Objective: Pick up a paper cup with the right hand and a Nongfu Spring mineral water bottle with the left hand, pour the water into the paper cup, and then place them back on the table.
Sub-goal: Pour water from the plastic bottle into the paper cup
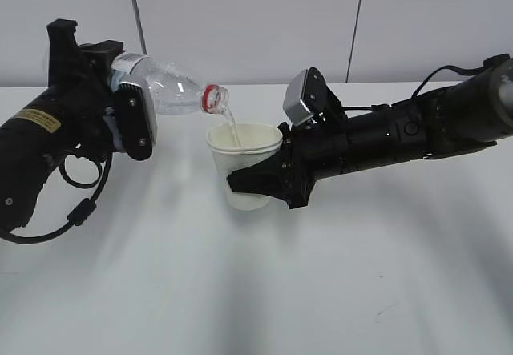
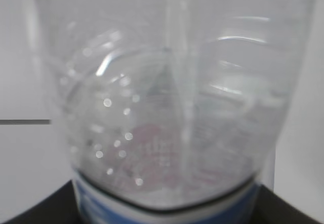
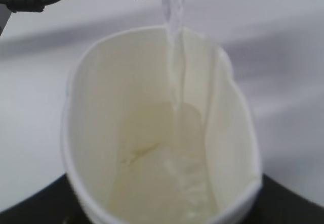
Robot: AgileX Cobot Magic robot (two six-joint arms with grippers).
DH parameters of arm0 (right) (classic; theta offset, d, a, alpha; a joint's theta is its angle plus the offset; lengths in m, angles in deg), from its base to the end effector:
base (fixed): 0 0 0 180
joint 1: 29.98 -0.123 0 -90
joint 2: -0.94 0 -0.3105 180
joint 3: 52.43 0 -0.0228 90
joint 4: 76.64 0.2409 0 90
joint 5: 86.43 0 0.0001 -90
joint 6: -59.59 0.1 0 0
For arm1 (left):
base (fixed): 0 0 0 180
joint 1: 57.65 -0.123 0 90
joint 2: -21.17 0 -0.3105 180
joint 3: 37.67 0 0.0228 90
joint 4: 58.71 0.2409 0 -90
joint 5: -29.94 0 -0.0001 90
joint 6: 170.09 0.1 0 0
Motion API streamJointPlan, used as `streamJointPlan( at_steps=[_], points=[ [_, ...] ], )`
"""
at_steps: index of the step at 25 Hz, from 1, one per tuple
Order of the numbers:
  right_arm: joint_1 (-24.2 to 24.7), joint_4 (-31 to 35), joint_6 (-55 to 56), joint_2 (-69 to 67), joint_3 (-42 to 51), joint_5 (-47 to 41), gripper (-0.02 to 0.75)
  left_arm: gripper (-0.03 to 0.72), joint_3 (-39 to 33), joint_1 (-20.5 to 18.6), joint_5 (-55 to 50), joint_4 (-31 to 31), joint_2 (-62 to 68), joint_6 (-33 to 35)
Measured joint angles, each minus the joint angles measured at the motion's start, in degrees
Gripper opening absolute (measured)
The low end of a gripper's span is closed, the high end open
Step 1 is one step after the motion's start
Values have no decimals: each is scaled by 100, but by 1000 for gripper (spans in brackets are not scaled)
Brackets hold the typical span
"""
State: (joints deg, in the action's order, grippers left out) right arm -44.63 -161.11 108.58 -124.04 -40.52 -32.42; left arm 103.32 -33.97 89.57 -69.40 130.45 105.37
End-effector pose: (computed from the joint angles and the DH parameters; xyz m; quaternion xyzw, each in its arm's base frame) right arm 0.3717 0.1803 0.1795 -0.4947 0.6657 0.3469 0.4380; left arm 0.3244 -0.1248 0.2246 0.5541 0.4303 0.4357 0.5638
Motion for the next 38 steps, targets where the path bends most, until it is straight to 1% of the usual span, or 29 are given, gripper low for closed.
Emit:
streamJointPlan(
  at_steps=[13,18,25,28,34,38],
  points=[
    [0,0,0,0,0,-48,388,367,0,0,0,-63,0,-139],
    [0,86,0,0,0,-70,388,367,0,0,-6,-63,0,-466],
    [0,357,-84,0,0,-169,388,367,0,0,-84,-108,0,-1284],
    [0,566,-122,0,0,-325,388,367,0,0,-84,-228,0,-1866],
    [0,996,-351,0,0,-411,388,367,0,0,-84,-655,0,-3039],
    [0,1207,-441,0,0,-618,388,367,0,0,-88,-917,0,-3843]
  ],
)
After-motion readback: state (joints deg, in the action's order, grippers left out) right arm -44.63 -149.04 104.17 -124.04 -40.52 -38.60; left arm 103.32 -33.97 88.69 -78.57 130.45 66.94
